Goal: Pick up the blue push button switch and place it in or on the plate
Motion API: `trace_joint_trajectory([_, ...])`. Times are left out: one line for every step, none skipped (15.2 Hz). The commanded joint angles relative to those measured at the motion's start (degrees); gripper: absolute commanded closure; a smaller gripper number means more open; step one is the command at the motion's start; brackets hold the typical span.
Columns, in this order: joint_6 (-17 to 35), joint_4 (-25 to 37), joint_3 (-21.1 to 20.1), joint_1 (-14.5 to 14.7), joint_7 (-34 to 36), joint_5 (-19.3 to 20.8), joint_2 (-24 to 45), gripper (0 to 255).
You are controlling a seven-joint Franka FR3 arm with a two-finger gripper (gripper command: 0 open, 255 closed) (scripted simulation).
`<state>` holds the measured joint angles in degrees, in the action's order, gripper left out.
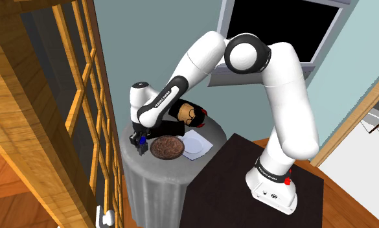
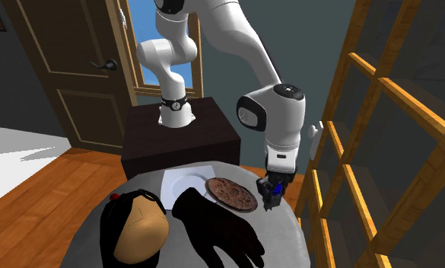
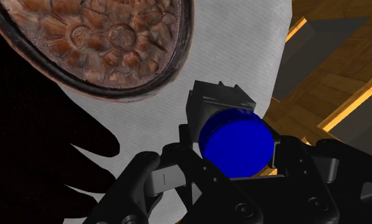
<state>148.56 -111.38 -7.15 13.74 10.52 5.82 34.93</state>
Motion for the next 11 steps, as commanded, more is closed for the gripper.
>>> trace_joint_trajectory([-1.0,-0.3,-0.2,-0.2,-0.2,-0.2,-1.3,255])
trace_joint_trajectory([-1.5,-0.4,-0.3,-0.3,-0.2,-0.3,-2.0,255])
trace_joint_trajectory([-2.1,-0.5,-0.4,-0.3,-0.3,-0.4,-2.6,255])
trace_joint_trajectory([-2.6,-0.6,-0.5,-0.4,-0.3,-0.5,-3.2,255])
trace_joint_trajectory([-3.1,-0.7,-0.6,-0.5,-0.4,-0.6,-3.8,255])
trace_joint_trajectory([-3.7,-0.7,-0.7,-0.5,-0.5,-0.7,-4.4,255])
trace_joint_trajectory([-4.2,-0.8,-0.8,-0.6,-0.5,-0.8,-5.0,255])
trace_joint_trajectory([-4.8,-0.8,-0.8,-0.7,-0.6,-1.0,-5.6,255])
trace_joint_trajectory([-5.3,-0.8,-0.9,-0.7,-0.7,-1.1,-6.2,255])
trace_joint_trajectory([-5.9,-0.8,-1.0,-0.8,-0.7,-1.2,-6.8,255])
trace_joint_trajectory([-6.5,-0.8,-1.1,-0.9,-0.8,-1.3,-7.3,255])
